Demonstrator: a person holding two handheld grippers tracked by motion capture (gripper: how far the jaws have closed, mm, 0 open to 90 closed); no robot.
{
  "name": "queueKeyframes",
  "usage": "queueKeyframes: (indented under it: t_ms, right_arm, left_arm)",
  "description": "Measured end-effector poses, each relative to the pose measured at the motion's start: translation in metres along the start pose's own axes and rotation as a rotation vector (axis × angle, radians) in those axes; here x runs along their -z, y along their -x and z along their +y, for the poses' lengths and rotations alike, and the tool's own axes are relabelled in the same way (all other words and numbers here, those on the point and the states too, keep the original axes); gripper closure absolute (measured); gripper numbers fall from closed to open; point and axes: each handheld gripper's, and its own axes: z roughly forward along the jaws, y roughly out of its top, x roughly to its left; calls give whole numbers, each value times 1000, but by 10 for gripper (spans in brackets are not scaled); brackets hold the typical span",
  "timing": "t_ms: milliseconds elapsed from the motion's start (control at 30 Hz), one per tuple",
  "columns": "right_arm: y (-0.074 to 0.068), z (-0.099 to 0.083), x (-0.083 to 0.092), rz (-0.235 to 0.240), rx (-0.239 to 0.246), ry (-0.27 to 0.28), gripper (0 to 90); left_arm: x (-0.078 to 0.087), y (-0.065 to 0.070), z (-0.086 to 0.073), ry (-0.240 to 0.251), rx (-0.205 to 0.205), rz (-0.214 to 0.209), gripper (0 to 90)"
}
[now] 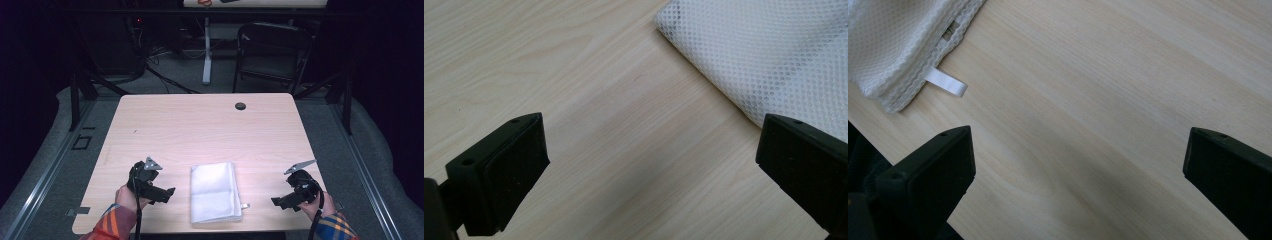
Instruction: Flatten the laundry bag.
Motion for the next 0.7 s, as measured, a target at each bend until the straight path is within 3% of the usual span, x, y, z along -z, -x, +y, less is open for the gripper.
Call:
queueKeyframes:
  t_ms: [200, 300, 467, 600, 700]
  right_arm:
    - [-2, 2, -1, -10, -3, 0, 0]
    - [-3, 3, -2, 8, -10, -3, 0]
    - [-6, 4, -2, 3, -6, -3, 4]
    - [-8, 5, 0, -2, 10, -3, 9]
    - [-10, 6, -1, 20, 12, -3, 9]
  left_arm:
    - [1, 4, -1, 3, -5, 9, 1]
    - [2, 7, -1, 6, -9, 10, 0]
    - [5, 17, 3, 21, -37, 14, 1]
    - [4, 30, 7, 34, -50, -12, 1]
    - [1, 39, 11, 33, -75, -35, 1]
